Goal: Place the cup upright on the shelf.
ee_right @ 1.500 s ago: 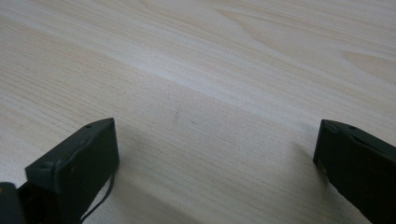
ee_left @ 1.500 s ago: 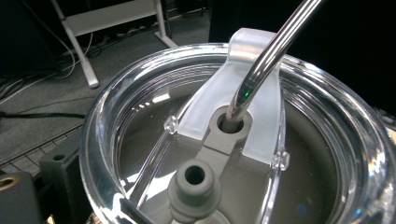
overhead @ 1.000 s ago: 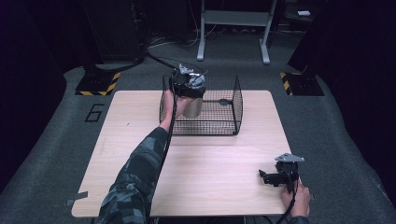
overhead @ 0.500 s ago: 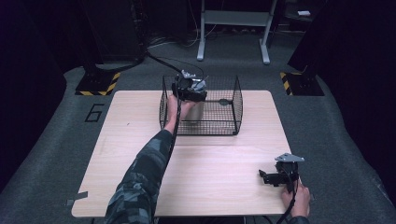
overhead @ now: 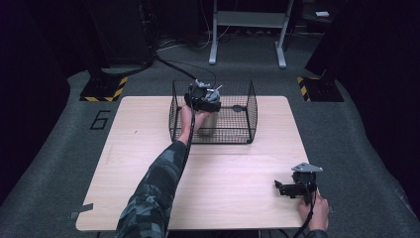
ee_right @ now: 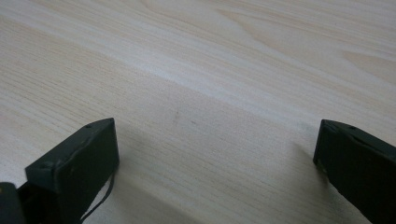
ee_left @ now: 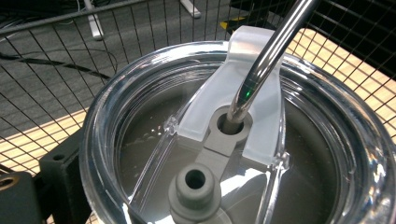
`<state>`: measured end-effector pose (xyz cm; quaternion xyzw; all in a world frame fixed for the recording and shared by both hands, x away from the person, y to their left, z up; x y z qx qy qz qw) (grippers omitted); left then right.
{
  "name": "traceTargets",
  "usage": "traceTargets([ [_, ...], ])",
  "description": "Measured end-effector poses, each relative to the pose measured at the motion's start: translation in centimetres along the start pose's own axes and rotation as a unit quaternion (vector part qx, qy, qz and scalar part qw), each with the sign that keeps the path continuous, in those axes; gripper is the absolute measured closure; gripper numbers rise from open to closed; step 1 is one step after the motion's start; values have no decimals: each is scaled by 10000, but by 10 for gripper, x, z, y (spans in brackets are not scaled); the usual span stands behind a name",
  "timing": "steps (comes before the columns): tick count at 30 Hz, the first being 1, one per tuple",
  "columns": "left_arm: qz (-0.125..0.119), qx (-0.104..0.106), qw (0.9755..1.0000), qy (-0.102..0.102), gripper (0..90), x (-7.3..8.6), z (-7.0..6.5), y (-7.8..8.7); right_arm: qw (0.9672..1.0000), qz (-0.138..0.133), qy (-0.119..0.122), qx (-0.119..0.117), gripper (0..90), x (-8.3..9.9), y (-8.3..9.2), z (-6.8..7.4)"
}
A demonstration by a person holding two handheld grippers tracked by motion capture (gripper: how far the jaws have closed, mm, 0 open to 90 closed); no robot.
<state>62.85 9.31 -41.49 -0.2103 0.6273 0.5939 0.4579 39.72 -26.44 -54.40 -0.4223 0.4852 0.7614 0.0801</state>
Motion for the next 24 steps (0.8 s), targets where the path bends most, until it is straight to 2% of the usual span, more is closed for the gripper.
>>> traceTargets([
  [8,18,-15,9999,-111,36,6,-2,4,10000,-1,-3,1,0,0,0,0],
  [11,-35,16,10000,35,36,11,0,7,10000,1,3,1,0,0,0,0],
  [13,33,53,9999,-83,36,13,4,9,10000,-1,7,2,0,0,0,0],
  [17,100,72,9997,-198,36,13,2,11,10000,-1,8,2,0,0,0,0],
  [24,109,86,9997,-204,35,12,3,11,10000,0,8,2,0,0,0,0],
])
Point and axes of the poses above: each handheld gripper's, and its own axes: y roughly backward along the jaws, x roughly out of its underside, z roughly to its left, the point moved 2 cm from there along -y, roughly forward along the jaws, and after that the axes turned 14 degrees about -x, right-handed, at the moved point
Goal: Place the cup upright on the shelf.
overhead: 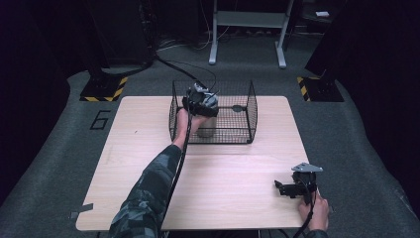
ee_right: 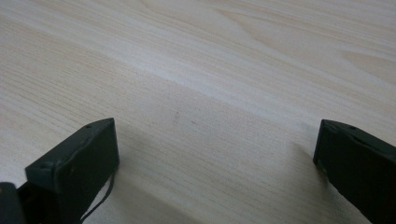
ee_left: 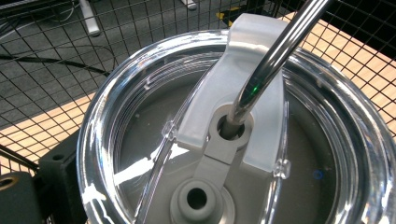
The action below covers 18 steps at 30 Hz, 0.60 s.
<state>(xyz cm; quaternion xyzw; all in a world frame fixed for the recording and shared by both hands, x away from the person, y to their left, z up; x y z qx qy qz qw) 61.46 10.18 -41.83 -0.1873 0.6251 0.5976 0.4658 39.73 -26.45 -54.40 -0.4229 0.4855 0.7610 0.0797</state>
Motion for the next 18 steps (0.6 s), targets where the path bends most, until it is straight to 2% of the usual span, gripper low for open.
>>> traceTargets([
  [5,38,-3,10000,-28,35,-2,0,0,10000,0,2,-2,0,0,0,0],
  [8,15,7,10000,42,34,-2,0,-1,10000,1,4,-2,0,0,0,0],
  [13,49,79,10000,-10,30,-2,3,1,10000,1,6,-4,0,0,0,0],
  [15,38,98,9999,13,25,-1,2,1,10000,0,5,-5,0,0,0,0],
  [16,9,154,9998,110,15,-1,2,1,10000,-1,5,-4,0,0,0,0],
  [17,32,143,9999,45,0,-2,3,4,10000,0,6,-4,0,0,0,0],
  [18,-36,138,9998,119,0,-3,1,4,10000,-1,6,-4,0,0,0,0],
])
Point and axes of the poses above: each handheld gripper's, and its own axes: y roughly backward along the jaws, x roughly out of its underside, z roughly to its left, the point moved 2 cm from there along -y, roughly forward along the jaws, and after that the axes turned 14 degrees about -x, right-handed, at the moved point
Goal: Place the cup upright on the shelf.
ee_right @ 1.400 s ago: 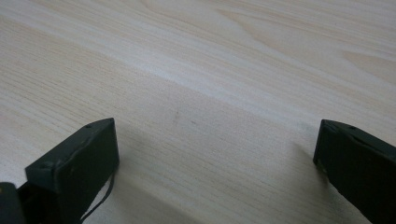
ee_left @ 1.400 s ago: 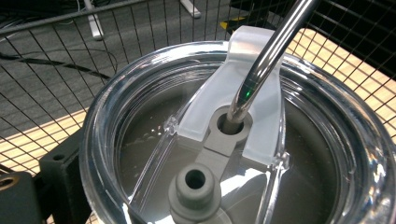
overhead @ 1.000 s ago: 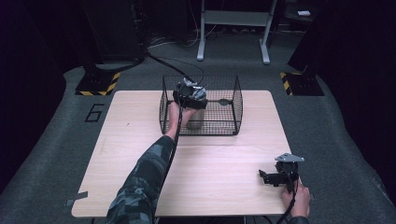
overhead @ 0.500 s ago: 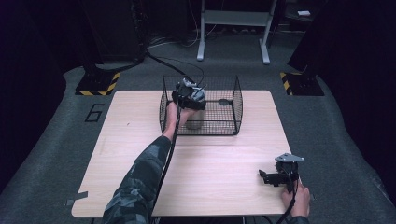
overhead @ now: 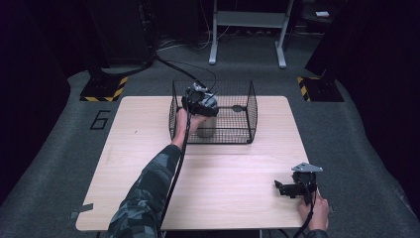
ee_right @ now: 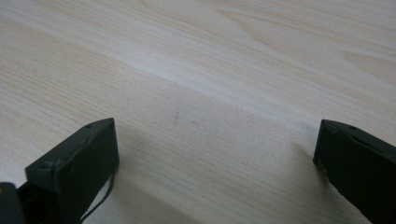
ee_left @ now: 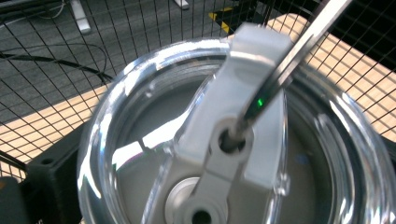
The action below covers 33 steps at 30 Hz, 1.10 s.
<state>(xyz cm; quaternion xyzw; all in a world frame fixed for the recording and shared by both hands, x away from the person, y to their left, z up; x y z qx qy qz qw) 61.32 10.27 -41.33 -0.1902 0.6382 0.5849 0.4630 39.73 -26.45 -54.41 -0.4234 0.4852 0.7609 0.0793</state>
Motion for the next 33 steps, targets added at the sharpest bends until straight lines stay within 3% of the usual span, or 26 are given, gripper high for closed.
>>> traceTargets([
  [2,44,14,9999,-144,0,-2,-1,4,10000,2,0,-3,0,0,0,0],
  [9,115,-3,9998,-174,0,-3,1,13,10000,2,2,-3,0,0,0,0],
  [19,-48,51,9998,-211,0,-7,6,36,10000,1,2,-3,0,0,0,0],
  [33,-224,244,9986,-401,0,-8,13,90,10000,1,1,-2,0,0,0,0],
])
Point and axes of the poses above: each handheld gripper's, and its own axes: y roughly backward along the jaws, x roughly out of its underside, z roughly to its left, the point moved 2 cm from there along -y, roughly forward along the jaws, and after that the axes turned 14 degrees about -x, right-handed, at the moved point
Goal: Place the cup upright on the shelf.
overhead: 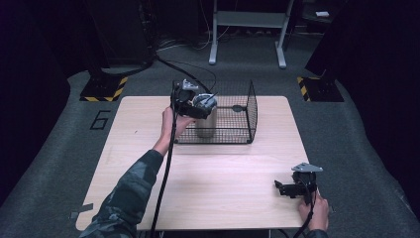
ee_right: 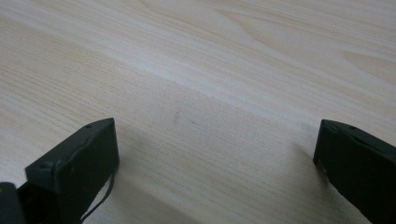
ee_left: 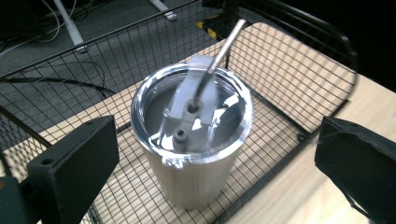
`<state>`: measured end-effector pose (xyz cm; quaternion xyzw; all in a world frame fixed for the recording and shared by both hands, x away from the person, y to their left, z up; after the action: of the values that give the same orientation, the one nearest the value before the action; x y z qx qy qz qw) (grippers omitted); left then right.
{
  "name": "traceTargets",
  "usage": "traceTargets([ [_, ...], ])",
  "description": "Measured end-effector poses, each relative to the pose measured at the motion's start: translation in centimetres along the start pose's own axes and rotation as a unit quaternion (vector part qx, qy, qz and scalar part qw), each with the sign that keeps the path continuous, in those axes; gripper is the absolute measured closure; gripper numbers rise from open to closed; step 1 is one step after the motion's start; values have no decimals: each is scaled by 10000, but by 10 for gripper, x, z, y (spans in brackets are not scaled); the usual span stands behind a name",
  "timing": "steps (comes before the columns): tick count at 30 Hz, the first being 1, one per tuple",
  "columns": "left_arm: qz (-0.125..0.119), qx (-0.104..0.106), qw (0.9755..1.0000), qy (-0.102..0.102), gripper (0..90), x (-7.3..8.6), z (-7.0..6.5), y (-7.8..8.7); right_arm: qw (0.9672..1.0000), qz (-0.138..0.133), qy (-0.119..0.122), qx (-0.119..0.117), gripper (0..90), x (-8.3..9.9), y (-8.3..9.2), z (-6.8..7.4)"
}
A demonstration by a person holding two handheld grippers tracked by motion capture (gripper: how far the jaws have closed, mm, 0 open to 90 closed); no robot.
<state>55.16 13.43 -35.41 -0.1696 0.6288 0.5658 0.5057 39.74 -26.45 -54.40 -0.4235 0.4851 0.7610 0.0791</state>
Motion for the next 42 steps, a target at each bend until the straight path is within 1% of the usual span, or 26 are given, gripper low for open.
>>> traceTargets([
  [1,-17,8,10000,-17,0,0,0,5,10000,-1,1,-1,0,0,0,0],
  [4,-74,47,9998,-158,0,3,1,23,10000,0,1,0,0,0,0,0],
  [7,-117,78,9997,-221,0,6,1,36,10000,0,1,-1,0,0,0,0],
  [8,-109,80,9995,-288,0,8,2,42,10000,0,0,-1,0,0,0,0],
  [9,-137,87,9995,-263,0,9,2,45,10000,0,1,0,0,0,0,0],
  [11,-150,110,9992,-353,0,13,4,55,10000,-1,1,0,0,0,0,0],
  [14,-166,148,9991,-361,0,23,6,66,10000,-2,0,0,0,0,0,0],
  [16,-156,135,9991,-368,0,30,8,72,10000,0,-2,0,0,0,0,0],
  [18,-146,173,9992,-326,0,37,11,78,10000,1,3,2,0,0,0,0],
  [19,-148,155,9992,-326,0,42,12,82,10000,0,-1,2,0,0,0,0],
  [22,-136,126,9994,-308,0,58,19,92,10000,1,10,4,0,0,0,0],
  [23,-121,88,9995,-284,0,63,22,95,10000,1,1,3,0,0,0,0],
  [25,-64,89,9995,-284,0,74,27,100,10000,0,3,3,0,0,0,0],
  [28,-35,35,9996,-271,0,89,34,108,10000,1,6,3,0,0,0,0],
  [33,20,-92,9997,-213,0,122,45,120,10000,2,4,3,0,0,0,0],
  [36,49,-167,9998,-66,0,144,53,125,10000,-1,-2,4,0,0,0,0],
  [38,121,-249,9996,-8,0,163,61,128,10000,0,-1,4,0,0,0,0],
  [39,122,-302,9994,69,0,169,63,128,10000,3,0,2,0,0,0,0],
  [40,198,-316,9993,96,0,178,66,128,10000,1,-3,3,0,0,0,0],
  [42,302,-338,9985,299,0,199,73,128,10000,2,-4,3,0,0,0,0],
])
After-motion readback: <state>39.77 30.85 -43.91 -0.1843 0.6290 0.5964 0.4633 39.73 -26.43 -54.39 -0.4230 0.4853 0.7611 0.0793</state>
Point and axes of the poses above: each handheld gripper's, and its own axes: y roughly backward along the jaws, x roughly out of its underside, z roughly to its left, the point moved 2 cm from there along -y, roughly forward along the jaws, and after that the axes turned 14 degrees about -x, right-handed, at the moved point
